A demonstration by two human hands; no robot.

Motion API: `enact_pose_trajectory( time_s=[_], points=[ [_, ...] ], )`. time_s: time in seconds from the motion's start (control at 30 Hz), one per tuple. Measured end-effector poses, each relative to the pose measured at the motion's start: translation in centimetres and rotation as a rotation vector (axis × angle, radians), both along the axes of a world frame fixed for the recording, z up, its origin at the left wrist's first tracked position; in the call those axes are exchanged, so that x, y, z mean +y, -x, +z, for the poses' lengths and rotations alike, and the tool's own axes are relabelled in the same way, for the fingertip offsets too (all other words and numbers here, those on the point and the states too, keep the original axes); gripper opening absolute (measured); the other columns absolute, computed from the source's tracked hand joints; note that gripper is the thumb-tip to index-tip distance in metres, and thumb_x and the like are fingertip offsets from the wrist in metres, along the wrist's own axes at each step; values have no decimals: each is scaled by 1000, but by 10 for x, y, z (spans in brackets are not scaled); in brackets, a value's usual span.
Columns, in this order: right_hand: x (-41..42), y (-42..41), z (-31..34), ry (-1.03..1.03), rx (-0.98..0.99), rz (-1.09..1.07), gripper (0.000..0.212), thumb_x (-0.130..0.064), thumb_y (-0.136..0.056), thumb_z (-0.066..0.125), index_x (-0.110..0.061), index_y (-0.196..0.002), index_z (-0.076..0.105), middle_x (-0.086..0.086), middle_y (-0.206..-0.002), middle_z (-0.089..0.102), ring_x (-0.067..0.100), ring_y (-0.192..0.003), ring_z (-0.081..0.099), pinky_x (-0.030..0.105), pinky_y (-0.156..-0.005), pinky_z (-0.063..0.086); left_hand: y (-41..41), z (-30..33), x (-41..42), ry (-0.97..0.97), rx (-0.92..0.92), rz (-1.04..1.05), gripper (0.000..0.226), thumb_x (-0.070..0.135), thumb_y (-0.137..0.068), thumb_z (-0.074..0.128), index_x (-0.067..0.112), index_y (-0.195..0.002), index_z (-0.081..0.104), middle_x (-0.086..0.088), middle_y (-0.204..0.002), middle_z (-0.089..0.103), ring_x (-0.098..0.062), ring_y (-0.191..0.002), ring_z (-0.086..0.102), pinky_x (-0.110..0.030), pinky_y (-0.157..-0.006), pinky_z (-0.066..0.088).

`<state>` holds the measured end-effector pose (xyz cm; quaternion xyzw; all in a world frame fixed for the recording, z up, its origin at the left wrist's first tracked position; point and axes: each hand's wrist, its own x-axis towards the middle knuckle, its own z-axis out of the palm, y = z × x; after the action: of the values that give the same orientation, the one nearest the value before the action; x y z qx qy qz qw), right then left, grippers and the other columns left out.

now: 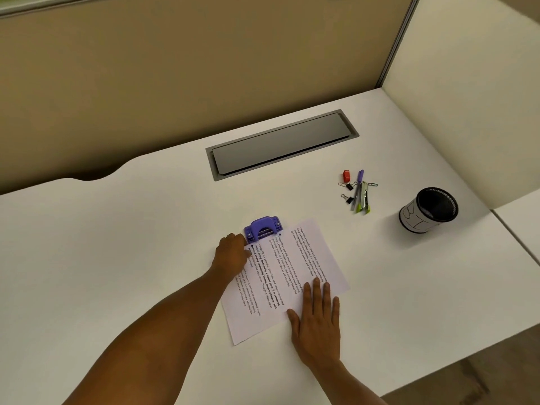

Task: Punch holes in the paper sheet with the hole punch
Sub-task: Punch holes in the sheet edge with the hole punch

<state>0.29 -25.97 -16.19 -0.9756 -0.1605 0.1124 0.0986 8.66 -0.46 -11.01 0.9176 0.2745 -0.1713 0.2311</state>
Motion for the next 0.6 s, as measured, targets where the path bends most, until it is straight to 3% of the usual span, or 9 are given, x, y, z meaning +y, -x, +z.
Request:
enact_pose_trajectory(
  time_s=[0.13, 0.4, 0.6],
  points=[
    [-7, 7, 1, 5, 10, 13, 74, -57, -99, 27, -10, -156, 24, 14, -165, 18, 33, -153, 12, 50, -120, 13, 8, -1, -3, 75, 4, 51, 24, 27, -93, 63, 9, -109, 65, -10, -110, 65, -22, -98, 64, -34, -88, 53],
    [-25, 20, 2, 38, 39, 112, 74, -58, -98, 27, -11, -155, 26, 13, -164, 22, 32, -151, 13, 47, -119, 6, 27, 7, -14, 50, 133, -90, 45, 39, -95, 58, 21, -136, 51, 0, -137, 59, -19, -119, 60, -30, -93, 47],
    [-37, 21, 3, 50, 80, 155, 72, -59, -100, 22, -13, -154, 30, 11, -164, 23, 29, -151, 12, 42, -119, 4, 46, 6, -24, 165, 136, -79, 41, 32, -98, 56, 17, -135, 49, -5, -138, 57, -22, -120, 59, -32, -97, 47]
  ],
)
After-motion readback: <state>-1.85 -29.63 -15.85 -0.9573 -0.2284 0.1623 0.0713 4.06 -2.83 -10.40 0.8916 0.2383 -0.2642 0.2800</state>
